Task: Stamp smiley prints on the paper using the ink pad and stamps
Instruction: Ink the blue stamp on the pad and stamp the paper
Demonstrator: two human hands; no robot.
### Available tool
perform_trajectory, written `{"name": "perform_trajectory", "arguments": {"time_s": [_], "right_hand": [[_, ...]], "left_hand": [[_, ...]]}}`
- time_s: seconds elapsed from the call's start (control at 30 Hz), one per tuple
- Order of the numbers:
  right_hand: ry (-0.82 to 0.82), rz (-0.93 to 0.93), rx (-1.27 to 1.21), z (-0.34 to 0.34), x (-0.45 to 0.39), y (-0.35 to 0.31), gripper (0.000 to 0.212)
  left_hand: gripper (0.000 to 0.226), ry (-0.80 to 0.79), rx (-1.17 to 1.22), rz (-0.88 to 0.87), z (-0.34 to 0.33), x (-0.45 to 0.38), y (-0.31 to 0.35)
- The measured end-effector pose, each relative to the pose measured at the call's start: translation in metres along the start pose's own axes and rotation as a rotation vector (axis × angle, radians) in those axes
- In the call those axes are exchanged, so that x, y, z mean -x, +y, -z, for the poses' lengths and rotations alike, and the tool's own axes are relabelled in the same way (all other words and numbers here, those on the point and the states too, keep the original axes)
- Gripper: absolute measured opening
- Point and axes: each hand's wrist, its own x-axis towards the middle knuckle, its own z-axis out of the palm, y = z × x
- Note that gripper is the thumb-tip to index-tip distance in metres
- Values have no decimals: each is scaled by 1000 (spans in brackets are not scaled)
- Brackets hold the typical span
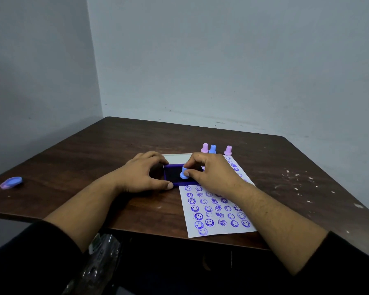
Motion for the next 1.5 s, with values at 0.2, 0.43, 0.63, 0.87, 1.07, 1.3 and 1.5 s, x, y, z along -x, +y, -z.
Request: {"name": "perform_trajectory", "arguments": {"time_s": [0.2,0.43,0.63,0.87,1.07,1.3,1.5], "right_hand": [[110,90,-35,20,2,-9,6],[203,163,-152,51,26,-29,11],[232,65,-272,52,71,-26,18],[261,-46,-388,34,126,-10,24],[263,-73,-450,32,149,-10,31],[255,-11,-350,29,156,-13,31],[228,31,-285,29,157,-16,24]], "left_hand": [[90,6,-1,-8,0,0,0],[92,-8,-9,-1,2,2,3],[91,-3,-4,-1,3,3,5],[89,0,15,-5,2,4,4],[88,-4,19,3,3,4,7],[84,-3,21,-1,4,5,8],[80,0,25,-4,4,6,7]]}}
